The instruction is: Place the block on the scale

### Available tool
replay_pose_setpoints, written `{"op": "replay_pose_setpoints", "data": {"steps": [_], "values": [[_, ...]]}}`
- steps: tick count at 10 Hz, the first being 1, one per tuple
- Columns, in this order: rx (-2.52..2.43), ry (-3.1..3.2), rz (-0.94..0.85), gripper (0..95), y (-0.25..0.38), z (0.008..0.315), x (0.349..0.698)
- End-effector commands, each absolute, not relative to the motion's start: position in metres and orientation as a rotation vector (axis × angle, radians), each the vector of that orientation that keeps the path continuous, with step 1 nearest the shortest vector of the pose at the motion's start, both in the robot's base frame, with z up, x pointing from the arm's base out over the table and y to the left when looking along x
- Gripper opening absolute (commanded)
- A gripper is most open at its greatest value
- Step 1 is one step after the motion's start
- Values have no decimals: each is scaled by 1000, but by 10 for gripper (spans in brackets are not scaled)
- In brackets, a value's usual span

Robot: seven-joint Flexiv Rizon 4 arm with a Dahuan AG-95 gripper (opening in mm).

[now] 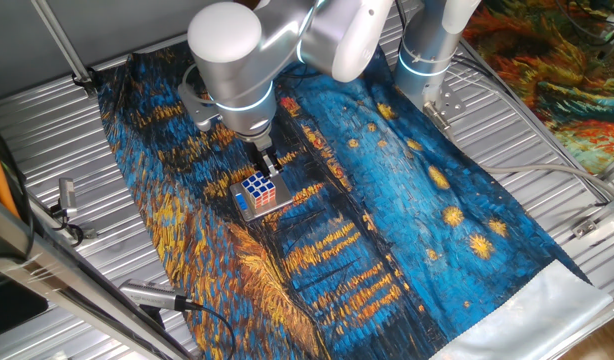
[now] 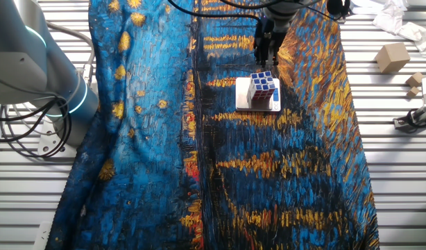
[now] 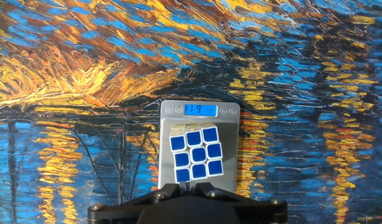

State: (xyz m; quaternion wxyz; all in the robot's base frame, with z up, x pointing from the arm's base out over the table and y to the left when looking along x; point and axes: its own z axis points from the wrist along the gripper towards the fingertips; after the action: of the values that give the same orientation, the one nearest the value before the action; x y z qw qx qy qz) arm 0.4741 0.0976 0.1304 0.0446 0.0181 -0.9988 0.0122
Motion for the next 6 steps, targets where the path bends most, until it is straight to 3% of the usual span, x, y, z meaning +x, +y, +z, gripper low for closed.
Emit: {"op": "replay_pose_setpoints", "data": {"steps": [1, 6], "values": [[55, -3052, 37, 0, 98, 130, 474], [61, -3052, 36, 0, 98, 130, 474]]}}
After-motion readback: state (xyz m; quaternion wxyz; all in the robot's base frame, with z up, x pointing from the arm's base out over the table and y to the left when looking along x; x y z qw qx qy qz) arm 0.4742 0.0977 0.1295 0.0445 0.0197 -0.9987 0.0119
